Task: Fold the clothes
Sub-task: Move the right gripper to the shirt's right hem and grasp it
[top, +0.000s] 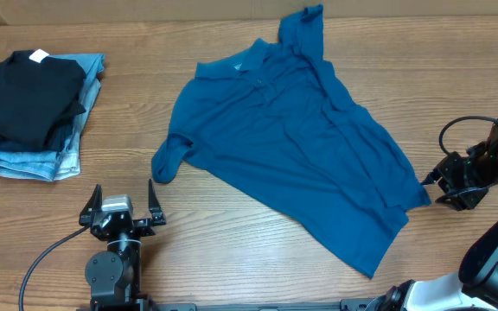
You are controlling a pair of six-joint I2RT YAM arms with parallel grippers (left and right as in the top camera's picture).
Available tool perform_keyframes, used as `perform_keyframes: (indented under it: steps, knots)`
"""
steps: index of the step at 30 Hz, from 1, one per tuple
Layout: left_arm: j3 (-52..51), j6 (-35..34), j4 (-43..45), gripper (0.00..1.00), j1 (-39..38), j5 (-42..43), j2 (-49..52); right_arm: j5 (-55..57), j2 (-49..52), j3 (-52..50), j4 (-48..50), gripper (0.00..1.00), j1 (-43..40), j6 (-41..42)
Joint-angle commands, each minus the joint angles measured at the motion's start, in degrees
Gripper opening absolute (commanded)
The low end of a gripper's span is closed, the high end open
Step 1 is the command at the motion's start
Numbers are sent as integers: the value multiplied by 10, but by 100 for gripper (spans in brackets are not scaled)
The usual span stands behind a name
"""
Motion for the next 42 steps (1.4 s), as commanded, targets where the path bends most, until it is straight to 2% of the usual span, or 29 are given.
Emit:
perform_keyframes:
  steps: [1, 3, 9, 16, 26, 28, 30, 32, 34, 37, 40, 42]
  knots:
    - [-2, -5, 2, 100, -3, -6, -5, -9, -5, -32, 31, 55, -2, -17]
    - [-2, -5, 2, 100, -3, -6, -5, -17, -5, -58, 62, 58, -2, -18]
    - [-2, -5, 2, 100, -3, -6, -5, -47, -5, -99, 136, 58, -2, -15]
    - [-2, -5, 2, 100, -3, -6, -5, -47, -5, -100, 150, 49, -2, -15]
    - [-2, -5, 2, 100, -3, -6, -5, -47, -4, -128, 189, 50, -2, -15]
    - [-2, -5, 2, 100, -3, -6, -5, -47, -4, -128, 194, 44, -2, -15]
    - [-2, -5, 2, 100, -3, -6, -5, -47, -4, -128, 195, 28, -2, -15]
    - [-2, -5, 2, 100, -3, -6, -5, -47, -4, -128, 193, 18, -2, -15]
    - [-2, -5, 2, 100, -3, -6, -5, -47, -4, -128, 193, 17, -2, -15]
    - [-2, -5, 2, 100, -3, -6, -5, -47, -4, -123, 191, 4, -2, -15]
    - [-2, -5, 2, 100, -3, -6, -5, -47, -4, -102, 171, 4, -2, -15]
    - [-2, -5, 2, 100, -3, -6, -5, -45, -4, -91, 151, 10, -2, -15]
